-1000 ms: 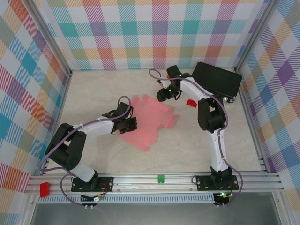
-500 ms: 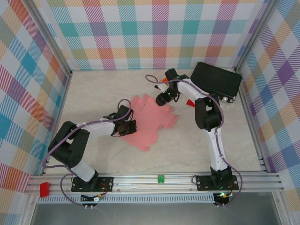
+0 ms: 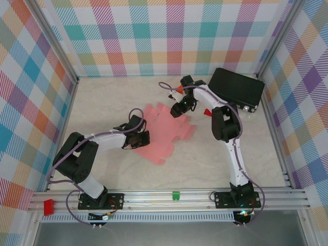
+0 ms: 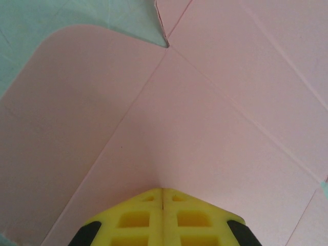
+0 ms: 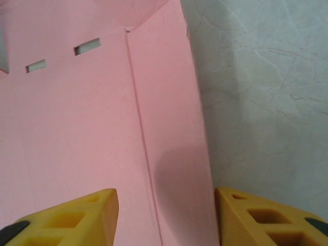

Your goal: Fold the paper box

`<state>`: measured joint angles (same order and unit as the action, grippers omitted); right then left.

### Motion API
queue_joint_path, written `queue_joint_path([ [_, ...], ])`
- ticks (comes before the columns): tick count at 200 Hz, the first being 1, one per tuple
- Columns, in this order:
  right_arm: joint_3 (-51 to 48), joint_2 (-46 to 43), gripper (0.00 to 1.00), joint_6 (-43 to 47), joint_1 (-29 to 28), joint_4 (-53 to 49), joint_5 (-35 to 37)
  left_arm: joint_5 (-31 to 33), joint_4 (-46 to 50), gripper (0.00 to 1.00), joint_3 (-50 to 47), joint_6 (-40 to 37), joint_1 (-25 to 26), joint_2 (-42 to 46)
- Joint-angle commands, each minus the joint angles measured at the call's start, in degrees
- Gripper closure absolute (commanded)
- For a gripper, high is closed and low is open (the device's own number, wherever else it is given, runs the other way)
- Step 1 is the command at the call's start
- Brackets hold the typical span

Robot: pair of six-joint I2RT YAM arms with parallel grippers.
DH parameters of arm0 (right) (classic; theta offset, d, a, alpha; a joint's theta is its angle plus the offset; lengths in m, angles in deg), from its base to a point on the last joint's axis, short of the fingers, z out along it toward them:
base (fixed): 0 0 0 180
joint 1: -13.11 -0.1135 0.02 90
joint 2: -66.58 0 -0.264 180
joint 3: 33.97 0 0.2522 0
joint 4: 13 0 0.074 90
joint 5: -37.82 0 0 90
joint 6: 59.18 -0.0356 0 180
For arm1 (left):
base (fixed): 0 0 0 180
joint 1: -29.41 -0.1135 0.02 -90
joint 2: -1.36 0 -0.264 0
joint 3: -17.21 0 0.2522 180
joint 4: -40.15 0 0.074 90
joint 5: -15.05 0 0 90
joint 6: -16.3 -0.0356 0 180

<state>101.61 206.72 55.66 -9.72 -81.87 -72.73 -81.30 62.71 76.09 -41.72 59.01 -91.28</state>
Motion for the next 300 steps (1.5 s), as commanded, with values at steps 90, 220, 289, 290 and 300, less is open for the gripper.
queue_joint_path([
  [90,-3.7,-4.6,0.73,4.4,0.1,3.9,-0.7,0.7,0.8,1.00,-1.2,0.6,0.9,-2.4],
  [220,-19.8,-17.0,0.86,14.0,-3.5,23.2,8.6,-0.1,-7.2,1.00,0.0,7.4,1.0,-6.5],
  [289,-31.2,-23.5,0.91,19.9,-7.1,38.8,13.6,0.6,-13.5,1.00,1.4,12.1,1.1,-10.4],
  [290,-31.3,-23.6,0.91,20.0,-7.1,38.9,13.6,0.6,-13.6,1.00,1.4,12.1,1.1,-10.4],
  [300,-32.2,-24.1,0.91,20.5,-7.2,40.3,13.7,0.8,-14.0,1.00,1.5,12.5,1.1,-10.6],
])
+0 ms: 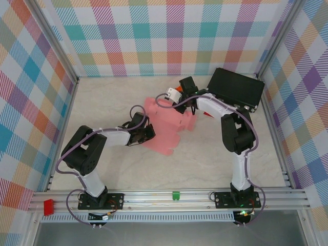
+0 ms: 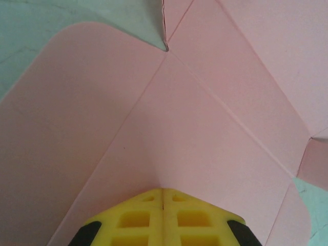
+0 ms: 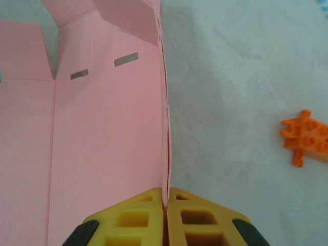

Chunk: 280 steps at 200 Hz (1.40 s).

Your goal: Fold the paper box

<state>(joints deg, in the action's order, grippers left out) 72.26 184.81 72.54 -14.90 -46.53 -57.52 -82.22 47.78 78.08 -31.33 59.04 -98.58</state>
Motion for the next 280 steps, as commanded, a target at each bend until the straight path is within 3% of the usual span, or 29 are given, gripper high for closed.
queue_joint_path([
  [1,-2.9,-2.3,0.91,3.7,-2.0,5.1,-1.5,1.7,1.0,1.00,-0.5,2.1,1.0,-3.3],
  [32,-5.8,-3.6,0.92,6.5,-2.3,8.3,-2.5,1.6,-1.2,1.00,-0.5,2.9,1.1,-4.4],
  [76,-14.9,-6.7,0.92,12.2,-3.7,20.7,-2.3,1.5,-5.1,1.00,-0.5,5.0,1.1,-6.4],
  [139,-24.6,-6.8,0.92,21.6,-6.4,40.3,4.8,2.2,-7.3,1.00,0.0,6.4,1.1,-7.5],
  [179,-27.3,-5.6,0.91,26.9,-7.6,46.8,7.4,2.8,-7.8,1.00,0.8,6.4,1.1,-8.5],
  [249,-28.6,-4.1,0.90,27.6,-8.0,50.8,9.5,1.0,-9.0,1.00,1.5,4.4,1.1,-8.8],
  [280,-28.0,-2.9,0.90,28.4,-8.0,52.7,10.8,2.0,-4.1,0.91,0.4,0.7,1.1,-3.4],
])
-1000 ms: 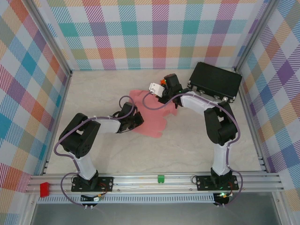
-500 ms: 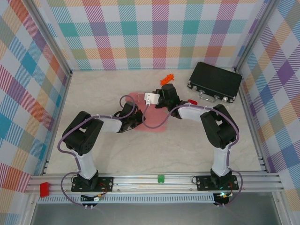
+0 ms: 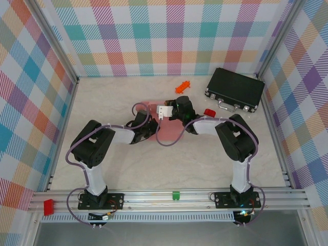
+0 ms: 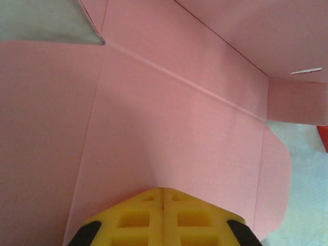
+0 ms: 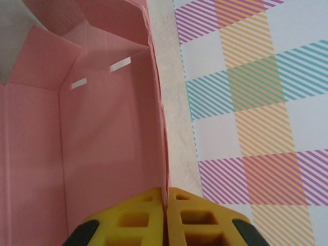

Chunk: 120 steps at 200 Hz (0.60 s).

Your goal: Fold the paper box

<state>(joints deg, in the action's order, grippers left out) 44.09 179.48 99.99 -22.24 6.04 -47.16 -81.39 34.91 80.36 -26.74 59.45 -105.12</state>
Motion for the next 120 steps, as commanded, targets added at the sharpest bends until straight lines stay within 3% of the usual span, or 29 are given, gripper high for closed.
queue_joint_path([
  [1,0.2,2.5,0.90,0.9,-0.7,0.2,0.5,1.3,8.9,0.90,-1.9,-4.0,0.7,3.4],
  [49,0.7,3.9,0.90,2.9,-0.7,5.2,1.6,3.3,16.0,0.70,-4.8,-9.2,0.7,15.9],
  [76,1.3,4.2,0.90,3.2,-0.7,5.5,1.6,8.4,22.1,0.60,-5.0,-12.5,0.2,23.1],
  [120,1.7,4.5,0.90,3.2,-0.7,5.2,1.6,12.7,30.9,0.54,-2.7,-16.7,-8.0,28.2],
])
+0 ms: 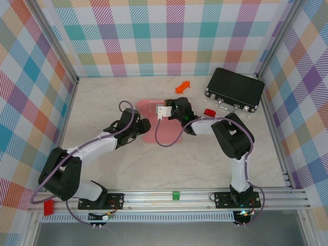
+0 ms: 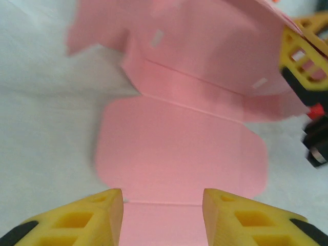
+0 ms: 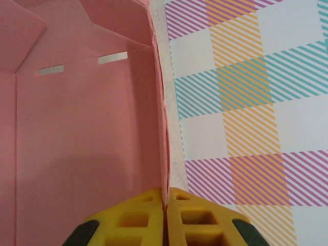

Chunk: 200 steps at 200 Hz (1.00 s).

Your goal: Fold the paper box

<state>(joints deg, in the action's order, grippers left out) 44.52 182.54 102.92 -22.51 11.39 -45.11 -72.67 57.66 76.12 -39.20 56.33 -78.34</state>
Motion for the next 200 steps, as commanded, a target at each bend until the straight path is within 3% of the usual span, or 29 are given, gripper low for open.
queue_joint_path([
  [1,1.3,1.4,0.90,0.2,-0.5,-0.1,-0.4,3.9,8.3,0.54,1.6,-4.4,-5.2,1.5],
  [38,1.7,1.6,0.90,-0.1,-0.4,0.0,-0.2,1.7,9.5,0.48,4.9,-9.6,-12.7,-1.1],
  [82,1.7,1.8,0.90,-0.2,-0.4,0.3,0.4,-14.2,3.8,0.47,8.9,-18.8,-15.7,-8.1],
  [100,1.7,2.0,0.90,-0.4,-0.4,0.6,0.6,-18.0,0.5,0.41,9.4,-20.7,-15.8,-9.8],
  [121,1.7,2.2,0.90,-0.7,-0.5,0.9,0.8,-16.2,-2.3,0.36,10.0,-21.7,-15.8,-11.5],
  [166,1.6,2.3,0.90,-0.8,-0.6,1.2,0.9,-11.6,-4.4,0.36,13.4,-22.6,-16.1,-16.0],
  [200,2.0,2.5,0.90,-0.9,-0.7,1.1,0.9,-12.9,-5.1,0.44,16.6,-23.9,-16.5,-20.4],
])
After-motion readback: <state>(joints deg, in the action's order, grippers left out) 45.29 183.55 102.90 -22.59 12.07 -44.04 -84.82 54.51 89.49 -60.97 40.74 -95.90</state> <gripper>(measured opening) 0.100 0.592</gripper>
